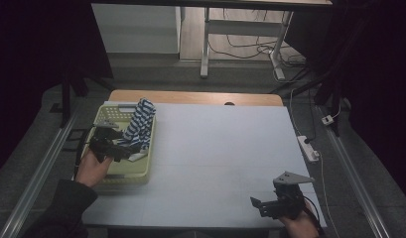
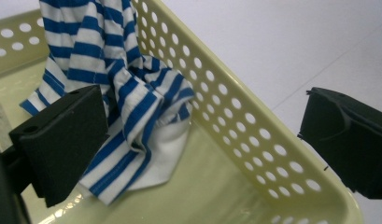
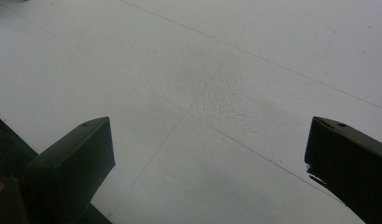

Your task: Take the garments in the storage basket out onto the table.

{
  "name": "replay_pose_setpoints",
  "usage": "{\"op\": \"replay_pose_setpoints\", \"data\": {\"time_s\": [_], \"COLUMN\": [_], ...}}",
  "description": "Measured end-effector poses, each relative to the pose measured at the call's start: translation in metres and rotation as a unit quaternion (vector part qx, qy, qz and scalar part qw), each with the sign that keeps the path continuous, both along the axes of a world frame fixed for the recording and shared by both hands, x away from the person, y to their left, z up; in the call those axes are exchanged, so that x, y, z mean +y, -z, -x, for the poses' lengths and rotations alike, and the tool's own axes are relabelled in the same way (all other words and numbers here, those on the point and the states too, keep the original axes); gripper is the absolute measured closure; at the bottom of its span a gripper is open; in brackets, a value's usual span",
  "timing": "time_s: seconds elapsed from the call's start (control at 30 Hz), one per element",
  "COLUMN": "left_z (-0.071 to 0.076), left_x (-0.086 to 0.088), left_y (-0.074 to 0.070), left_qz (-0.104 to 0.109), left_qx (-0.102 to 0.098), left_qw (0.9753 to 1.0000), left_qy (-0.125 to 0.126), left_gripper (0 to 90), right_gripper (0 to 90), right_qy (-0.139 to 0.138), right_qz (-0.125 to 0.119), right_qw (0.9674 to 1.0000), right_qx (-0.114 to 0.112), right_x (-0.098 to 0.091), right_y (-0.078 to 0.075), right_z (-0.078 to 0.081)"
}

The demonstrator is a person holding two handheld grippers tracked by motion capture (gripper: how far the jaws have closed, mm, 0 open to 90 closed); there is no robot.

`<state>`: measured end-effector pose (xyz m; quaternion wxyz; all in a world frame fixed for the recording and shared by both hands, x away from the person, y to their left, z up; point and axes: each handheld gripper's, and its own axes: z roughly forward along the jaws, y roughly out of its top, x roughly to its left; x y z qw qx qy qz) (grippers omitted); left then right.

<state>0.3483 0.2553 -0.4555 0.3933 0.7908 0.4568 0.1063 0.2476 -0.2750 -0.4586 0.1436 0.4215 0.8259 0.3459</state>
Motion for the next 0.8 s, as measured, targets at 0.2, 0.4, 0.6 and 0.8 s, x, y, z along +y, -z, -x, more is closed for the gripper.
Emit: {"op": "replay_pose_setpoints", "data": {"time_s": [0.2,0.4,0.6,0.8], "left_z": [-0.012,-0.023,-0.037,-0.054], "left_x": [-0.003,-0.004,-0.003,-0.005], "left_y": [0.000,0.000,0.003,0.007], "left_qz": [-0.009,-0.016,-0.017,-0.020], "left_qx": [0.001,0.004,0.009,0.017], "left_qw": [1.0000,0.9999,0.9998,0.9996], "left_qy": [0.002,0.003,0.005,0.009], "left_gripper": [0.9,0.9,1.1,0.9], "right_gripper": [1.0,1.0,1.0,0.9], "right_qy": [0.000,0.000,0.000,0.000], "right_qz": [0.000,0.000,0.000,0.000], "right_qw": [1.0000,1.0000,1.0000,1.0000], "right_qx": [0.000,0.000,0.000,0.000], "right_x": [0.000,0.000,0.000,0.000], "right_y": [0.000,0.000,0.000,0.000], "right_z": [0.000,0.000,0.000,0.000]}}
